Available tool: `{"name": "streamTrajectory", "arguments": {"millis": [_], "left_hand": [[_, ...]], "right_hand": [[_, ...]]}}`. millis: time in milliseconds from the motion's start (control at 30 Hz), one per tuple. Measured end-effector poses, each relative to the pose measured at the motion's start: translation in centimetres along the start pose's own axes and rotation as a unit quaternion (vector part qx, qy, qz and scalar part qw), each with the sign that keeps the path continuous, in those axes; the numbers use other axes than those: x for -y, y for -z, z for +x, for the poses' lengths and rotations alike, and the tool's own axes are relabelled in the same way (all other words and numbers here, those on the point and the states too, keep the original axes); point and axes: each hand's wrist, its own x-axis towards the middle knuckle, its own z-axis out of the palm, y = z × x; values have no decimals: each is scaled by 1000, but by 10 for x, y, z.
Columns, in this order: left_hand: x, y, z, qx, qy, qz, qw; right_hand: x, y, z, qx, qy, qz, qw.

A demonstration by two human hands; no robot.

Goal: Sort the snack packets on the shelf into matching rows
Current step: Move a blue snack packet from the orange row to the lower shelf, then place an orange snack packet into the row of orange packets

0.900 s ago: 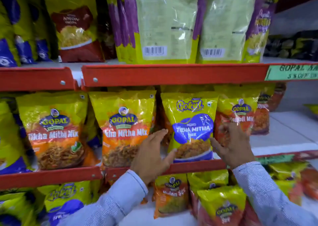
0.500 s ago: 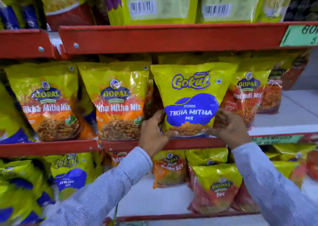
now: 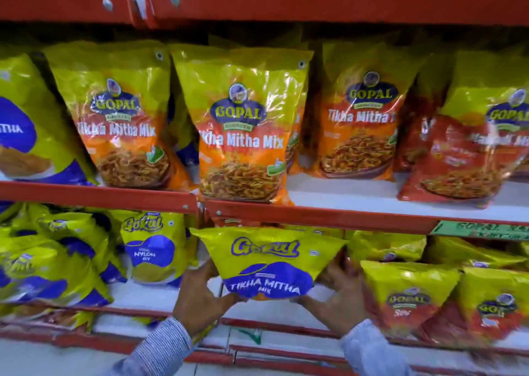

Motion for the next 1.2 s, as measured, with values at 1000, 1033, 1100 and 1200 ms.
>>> {"name": "streamTrajectory", "arguments": {"millis": [1000, 1033, 1100, 1200], "left_hand": [[-7, 168, 60, -242, -165, 361, 886], [-4, 180, 66, -249, -150, 349, 891], [0, 201, 81, -256, -104, 316, 907], [9, 224, 107, -222, -2, 222, 949]], "right_hand": [[189, -145, 112, -25, 243, -350, 904], [199, -153, 119, -8, 220, -349, 911], [213, -168, 135, 36, 150, -340, 928], [221, -188, 161, 88, 51, -304, 947]]}}
